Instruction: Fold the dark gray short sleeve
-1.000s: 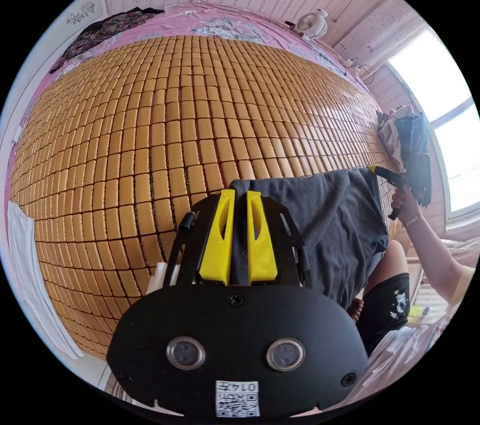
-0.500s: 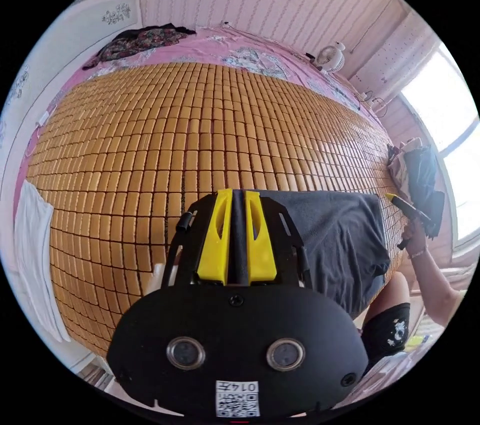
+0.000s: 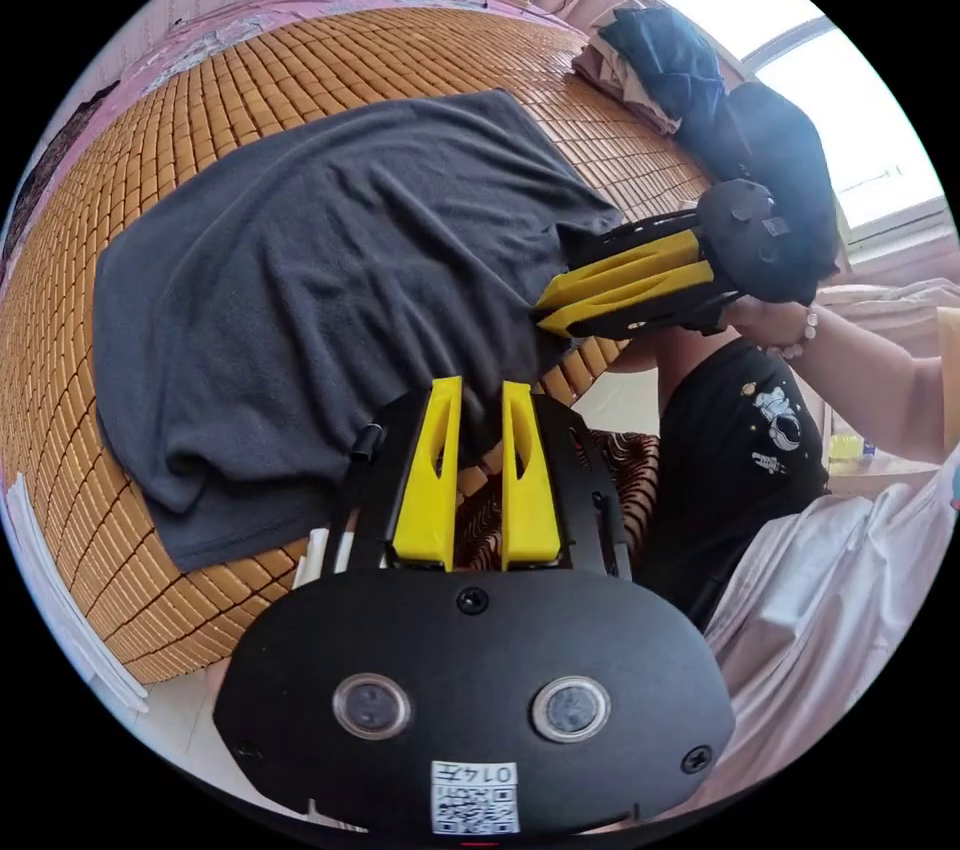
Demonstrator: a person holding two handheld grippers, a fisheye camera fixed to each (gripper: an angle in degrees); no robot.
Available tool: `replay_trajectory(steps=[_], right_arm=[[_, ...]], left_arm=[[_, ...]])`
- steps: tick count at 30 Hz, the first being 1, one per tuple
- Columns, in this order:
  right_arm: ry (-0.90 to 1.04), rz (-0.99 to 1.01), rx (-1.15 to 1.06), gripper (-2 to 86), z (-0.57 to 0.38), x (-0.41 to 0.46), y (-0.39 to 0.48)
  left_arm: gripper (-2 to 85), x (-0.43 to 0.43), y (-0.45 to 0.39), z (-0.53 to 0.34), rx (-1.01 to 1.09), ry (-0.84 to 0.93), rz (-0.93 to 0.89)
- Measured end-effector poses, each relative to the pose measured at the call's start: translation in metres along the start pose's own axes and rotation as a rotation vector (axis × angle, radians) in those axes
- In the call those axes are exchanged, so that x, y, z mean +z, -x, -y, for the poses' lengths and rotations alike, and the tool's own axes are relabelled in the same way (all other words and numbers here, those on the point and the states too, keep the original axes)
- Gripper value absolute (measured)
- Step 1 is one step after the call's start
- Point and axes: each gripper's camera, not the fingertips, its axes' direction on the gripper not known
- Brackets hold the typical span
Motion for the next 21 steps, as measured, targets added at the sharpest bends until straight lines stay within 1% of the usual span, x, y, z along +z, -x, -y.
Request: replay_trajectory(steps=[2,4,9,11,18,21], right_arm=[[-0.005,-0.012,-0.016,1.7,0.003,-0.001,0.006],[0.001,-0.027,-0.029,0.4,0.006,-0.004,0.011],[-0.065,-0.056,-0.054,-0.5,0.007,-0.031,0.03],[-0.056,-0.056,-0.051,-0.6,0.008,-0.032,0.034],[0.013,-0.021,-0.004,-0.6,0.008,-0.007,0.038],[-0.006,0.023,0.046,-0.6,0.008,-0.003,0.032]], left_arm=[[1.1,0.0,-0.005,0.001,0.032,0.014,0.028],[-0.5,-0.008,-0.014,-0.002,0.089,-0.008,0.054],[-0.9,-0.028,-0.025,-0.013,0.156,-0.078,0.048],[-1.0,-0.03,-0.025,-0.016,0.167,-0.085,0.031],[-1.0,0.0,-0.014,-0.014,0.128,0.012,0.005],[-0.9,0.011,-0.008,-0.011,0.099,0.032,-0.005]])
